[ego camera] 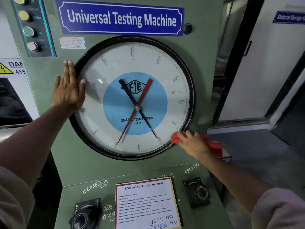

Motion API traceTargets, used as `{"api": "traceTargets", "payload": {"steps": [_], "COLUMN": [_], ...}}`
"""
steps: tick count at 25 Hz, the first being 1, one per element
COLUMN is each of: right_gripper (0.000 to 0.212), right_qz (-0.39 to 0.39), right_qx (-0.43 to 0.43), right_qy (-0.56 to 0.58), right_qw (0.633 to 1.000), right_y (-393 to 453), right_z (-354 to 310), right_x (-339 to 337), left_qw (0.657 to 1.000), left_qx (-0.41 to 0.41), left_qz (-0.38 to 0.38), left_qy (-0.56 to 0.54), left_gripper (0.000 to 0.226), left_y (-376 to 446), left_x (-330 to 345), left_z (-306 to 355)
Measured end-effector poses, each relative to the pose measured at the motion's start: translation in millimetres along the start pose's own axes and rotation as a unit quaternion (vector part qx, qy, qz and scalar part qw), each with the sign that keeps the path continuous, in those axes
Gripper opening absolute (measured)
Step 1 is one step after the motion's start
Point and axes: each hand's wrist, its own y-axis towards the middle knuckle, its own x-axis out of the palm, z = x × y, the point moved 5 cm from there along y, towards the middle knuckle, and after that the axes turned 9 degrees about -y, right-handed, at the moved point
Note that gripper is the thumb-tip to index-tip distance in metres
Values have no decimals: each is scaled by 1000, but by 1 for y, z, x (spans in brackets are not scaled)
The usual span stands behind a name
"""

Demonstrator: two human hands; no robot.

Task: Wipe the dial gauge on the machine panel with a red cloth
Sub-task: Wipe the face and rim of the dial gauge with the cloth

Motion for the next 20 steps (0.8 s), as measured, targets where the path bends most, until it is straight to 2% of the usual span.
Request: {"api": "traceTargets", "payload": {"steps": [4, 6, 9, 15, 20], "right_gripper": [29, 45, 66, 79, 88], "right_qz": [-24, -70, -82, -117, -70], "right_qx": [127, 169, 227, 331, 379], "right_qy": [32, 67, 120, 265, 304], "right_qw": [991, 981, 963, 898, 871], "right_y": [-6, -4, 7, 22, 47], "right_z": [46, 63, 85, 60, 82], "right_x": [0, -2, -14, -24, -39], "left_qw": [1000, 1000, 1000, 1000, 1000], "left_qx": [-14, -16, -10, -11, 29], "left_qz": [-8, -8, -7, 0, -2], "left_qy": [-1, -7, -10, -17, 0], "left_gripper": [71, 71, 71, 72, 79], "left_y": [1, 1, 3, 9, 22], "left_x": [1, 0, -1, 0, -6], "left_z": [4, 8, 11, 17, 19]}}
